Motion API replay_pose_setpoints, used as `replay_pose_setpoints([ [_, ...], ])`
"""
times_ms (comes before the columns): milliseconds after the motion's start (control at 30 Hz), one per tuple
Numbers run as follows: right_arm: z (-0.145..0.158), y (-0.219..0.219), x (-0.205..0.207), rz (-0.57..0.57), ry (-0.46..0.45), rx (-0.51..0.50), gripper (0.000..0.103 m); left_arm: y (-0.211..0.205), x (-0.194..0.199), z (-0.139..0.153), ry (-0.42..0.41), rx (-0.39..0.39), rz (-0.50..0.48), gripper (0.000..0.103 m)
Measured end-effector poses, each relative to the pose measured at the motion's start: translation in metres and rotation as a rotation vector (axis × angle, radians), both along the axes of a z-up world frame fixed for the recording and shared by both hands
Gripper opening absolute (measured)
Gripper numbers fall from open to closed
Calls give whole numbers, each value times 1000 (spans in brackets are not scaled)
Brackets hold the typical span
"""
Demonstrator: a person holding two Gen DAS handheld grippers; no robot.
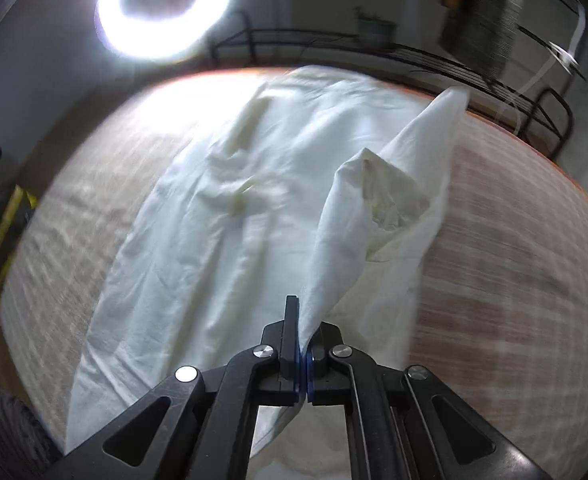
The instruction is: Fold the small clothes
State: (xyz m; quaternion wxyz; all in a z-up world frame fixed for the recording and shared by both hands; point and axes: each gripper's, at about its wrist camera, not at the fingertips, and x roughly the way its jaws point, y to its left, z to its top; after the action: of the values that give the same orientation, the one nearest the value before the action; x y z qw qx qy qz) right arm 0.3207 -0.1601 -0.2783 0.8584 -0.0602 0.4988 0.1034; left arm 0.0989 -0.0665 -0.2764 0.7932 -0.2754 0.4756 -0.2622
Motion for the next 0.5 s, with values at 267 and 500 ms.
replay_pose_setpoints([
  [267,-19,9,2,78,51,71,7,7,-15,-8,6,24,1,1],
  [500,24,-33,-17,117,-43,297,30,11,-32,10,-41,66,-16,1],
])
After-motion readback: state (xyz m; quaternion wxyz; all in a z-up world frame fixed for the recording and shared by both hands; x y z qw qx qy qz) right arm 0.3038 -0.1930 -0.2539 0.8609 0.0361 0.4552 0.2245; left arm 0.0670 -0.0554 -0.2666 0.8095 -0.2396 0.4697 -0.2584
